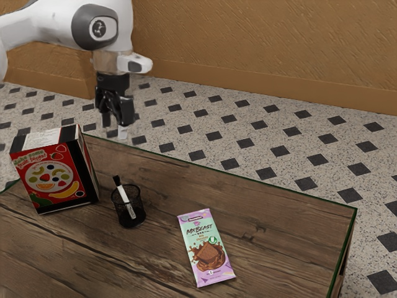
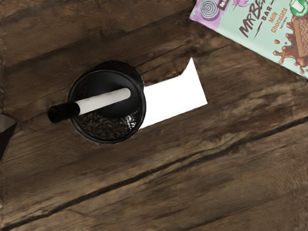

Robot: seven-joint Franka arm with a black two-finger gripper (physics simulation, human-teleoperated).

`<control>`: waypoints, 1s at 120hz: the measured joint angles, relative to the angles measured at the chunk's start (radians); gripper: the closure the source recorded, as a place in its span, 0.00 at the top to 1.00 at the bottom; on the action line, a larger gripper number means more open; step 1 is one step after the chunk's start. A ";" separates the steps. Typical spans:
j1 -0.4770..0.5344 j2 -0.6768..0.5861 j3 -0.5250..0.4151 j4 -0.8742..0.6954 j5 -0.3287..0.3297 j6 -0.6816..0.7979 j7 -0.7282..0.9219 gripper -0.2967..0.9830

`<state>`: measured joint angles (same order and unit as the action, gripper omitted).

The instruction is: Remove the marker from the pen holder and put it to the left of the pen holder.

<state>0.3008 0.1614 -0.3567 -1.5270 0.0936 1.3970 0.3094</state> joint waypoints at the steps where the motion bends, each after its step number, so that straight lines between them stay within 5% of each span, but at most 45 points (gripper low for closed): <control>1: 0.002 -0.010 -0.005 -0.001 0.000 0.002 0.001 0.74; 16: 0.011 -0.054 -0.030 -0.044 0.001 0.026 0.013 0.75; 44: 0.070 0.213 0.023 -0.068 -0.005 0.045 0.014 0.75; 88: 0.080 0.367 0.077 0.033 -0.104 0.046 0.011 0.50; 120: 0.072 0.417 0.088 0.091 -0.139 0.050 0.015 0.44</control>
<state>0.3728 0.5785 -0.2684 -1.4357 -0.0458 1.4466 0.3244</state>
